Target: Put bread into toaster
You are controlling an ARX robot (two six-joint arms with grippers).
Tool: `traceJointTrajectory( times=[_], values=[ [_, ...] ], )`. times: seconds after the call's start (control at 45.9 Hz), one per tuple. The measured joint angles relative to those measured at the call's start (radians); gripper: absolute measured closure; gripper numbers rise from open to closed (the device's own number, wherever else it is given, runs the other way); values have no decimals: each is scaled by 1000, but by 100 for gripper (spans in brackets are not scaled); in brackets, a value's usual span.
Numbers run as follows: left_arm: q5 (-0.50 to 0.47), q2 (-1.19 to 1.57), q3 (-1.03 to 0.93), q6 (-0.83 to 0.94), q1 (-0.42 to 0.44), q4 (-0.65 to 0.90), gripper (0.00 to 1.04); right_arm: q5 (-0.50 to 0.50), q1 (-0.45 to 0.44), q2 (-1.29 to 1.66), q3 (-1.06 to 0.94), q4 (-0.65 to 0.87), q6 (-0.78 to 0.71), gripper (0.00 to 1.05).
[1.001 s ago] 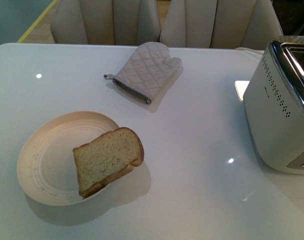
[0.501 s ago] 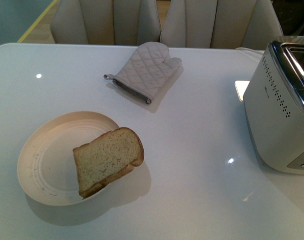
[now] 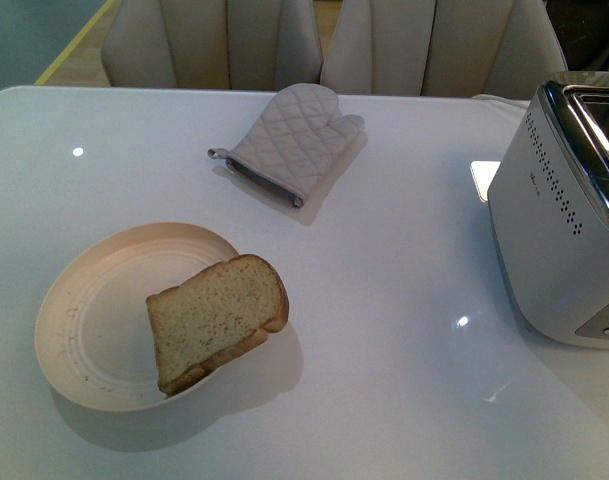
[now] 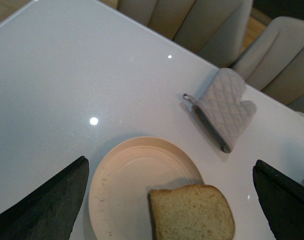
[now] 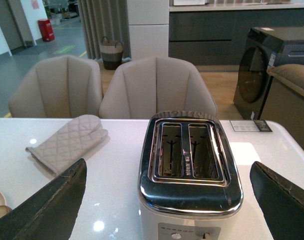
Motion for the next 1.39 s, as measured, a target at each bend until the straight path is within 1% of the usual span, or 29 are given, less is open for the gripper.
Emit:
traceJointTrajectory(
  times=[0.109, 0.305, 0.392, 0.544, 0.805, 0.98, 1.023, 1.11, 1.219, 1.393],
  values=[
    [3, 278, 41, 16, 13, 171, 7, 0, 0, 0, 0, 0, 0, 9],
    [17, 675, 129, 43, 33, 339, 7, 0, 0, 0, 0, 0, 0, 9],
    [12, 820, 167, 48, 55, 365, 7, 0, 0, 0, 0, 0, 0, 9],
    [13, 966, 208, 48, 69, 388, 7, 0, 0, 0, 0, 0, 0, 9],
    [2, 1152, 283, 48, 25, 407, 7, 0, 0, 0, 0, 0, 0, 9],
    [-48, 1213, 316, 52, 15, 389, 7, 0, 0, 0, 0, 0, 0, 9],
    [-53, 1223, 321, 53, 14, 388, 11, 0, 0, 0, 0, 0, 0, 9],
    [-76, 1238, 330, 55, 6, 386, 23, 0, 0, 0, 0, 0, 0, 9],
    [-90, 1244, 336, 55, -5, 386, 36, 0, 0, 0, 0, 0, 0, 9],
    [-85, 1250, 335, 40, -64, 408, 69, 0, 0, 0, 0, 0, 0, 9]
  ],
)
